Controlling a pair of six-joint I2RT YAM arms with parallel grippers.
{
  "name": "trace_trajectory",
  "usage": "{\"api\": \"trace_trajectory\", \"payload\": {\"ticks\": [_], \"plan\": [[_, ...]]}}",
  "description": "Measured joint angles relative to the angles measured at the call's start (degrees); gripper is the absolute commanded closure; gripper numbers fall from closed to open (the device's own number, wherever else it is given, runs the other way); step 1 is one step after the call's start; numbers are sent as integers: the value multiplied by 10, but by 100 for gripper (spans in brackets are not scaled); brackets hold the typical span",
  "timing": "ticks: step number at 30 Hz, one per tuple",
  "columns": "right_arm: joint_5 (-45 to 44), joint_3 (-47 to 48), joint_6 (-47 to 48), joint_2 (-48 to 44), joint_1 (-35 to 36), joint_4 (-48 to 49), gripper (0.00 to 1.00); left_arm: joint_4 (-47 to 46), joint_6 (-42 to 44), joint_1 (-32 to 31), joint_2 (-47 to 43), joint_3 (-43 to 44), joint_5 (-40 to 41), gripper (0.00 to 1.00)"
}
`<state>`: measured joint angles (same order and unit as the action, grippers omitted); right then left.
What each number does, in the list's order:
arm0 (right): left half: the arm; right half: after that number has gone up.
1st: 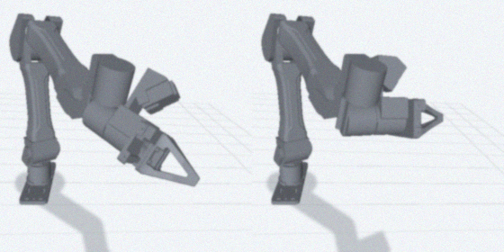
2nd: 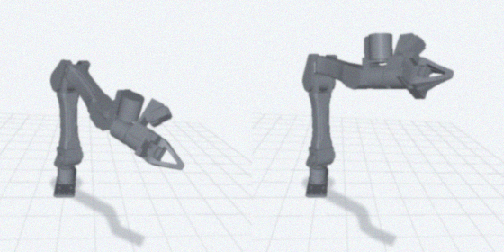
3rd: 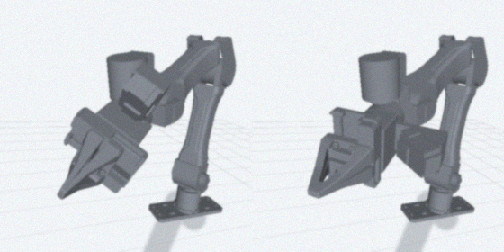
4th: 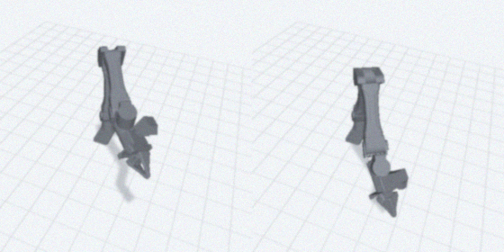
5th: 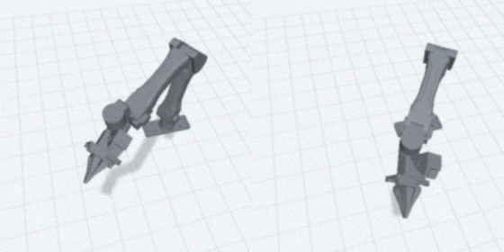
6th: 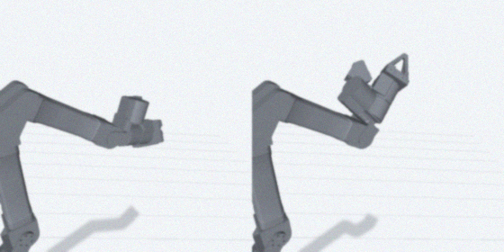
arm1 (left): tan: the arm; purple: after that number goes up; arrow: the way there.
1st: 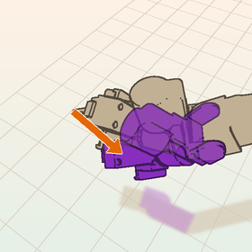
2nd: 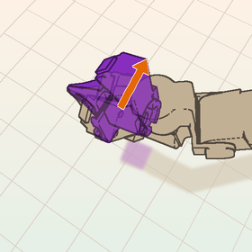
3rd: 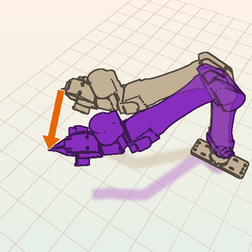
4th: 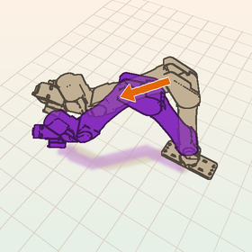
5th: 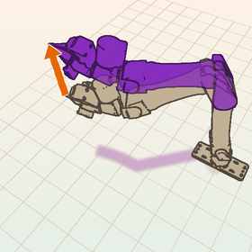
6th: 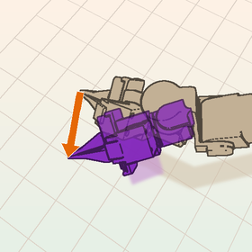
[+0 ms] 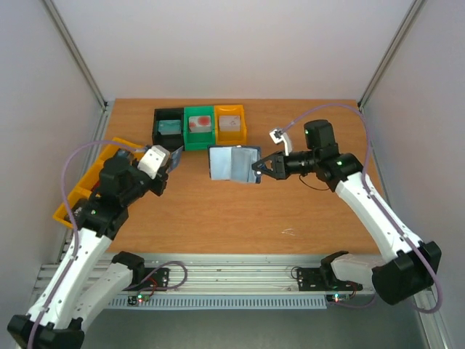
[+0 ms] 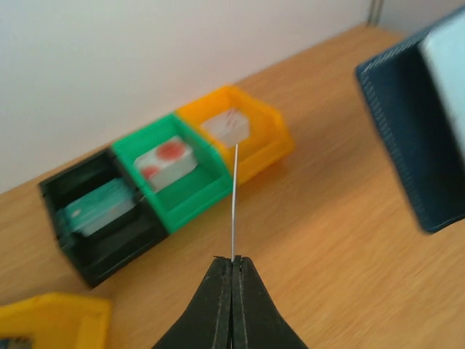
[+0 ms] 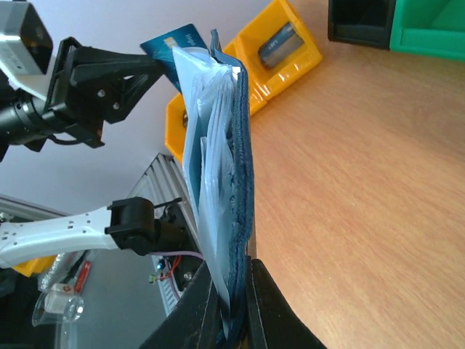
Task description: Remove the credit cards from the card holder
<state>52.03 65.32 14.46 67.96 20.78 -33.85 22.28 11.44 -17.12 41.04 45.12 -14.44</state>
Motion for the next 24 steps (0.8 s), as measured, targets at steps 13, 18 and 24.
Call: {"api": "trace_trajectory", "payload": {"ticks": [13, 18, 24], "plan": [[109, 188, 104, 201, -17, -48, 99, 200, 291, 201, 279, 225, 36, 100], [147, 238, 133, 253, -38, -68, 99, 303, 366, 245, 405, 368, 61, 100], [168, 268, 168, 288, -48, -109, 99, 377, 396, 263, 535, 467, 105, 100]]}}
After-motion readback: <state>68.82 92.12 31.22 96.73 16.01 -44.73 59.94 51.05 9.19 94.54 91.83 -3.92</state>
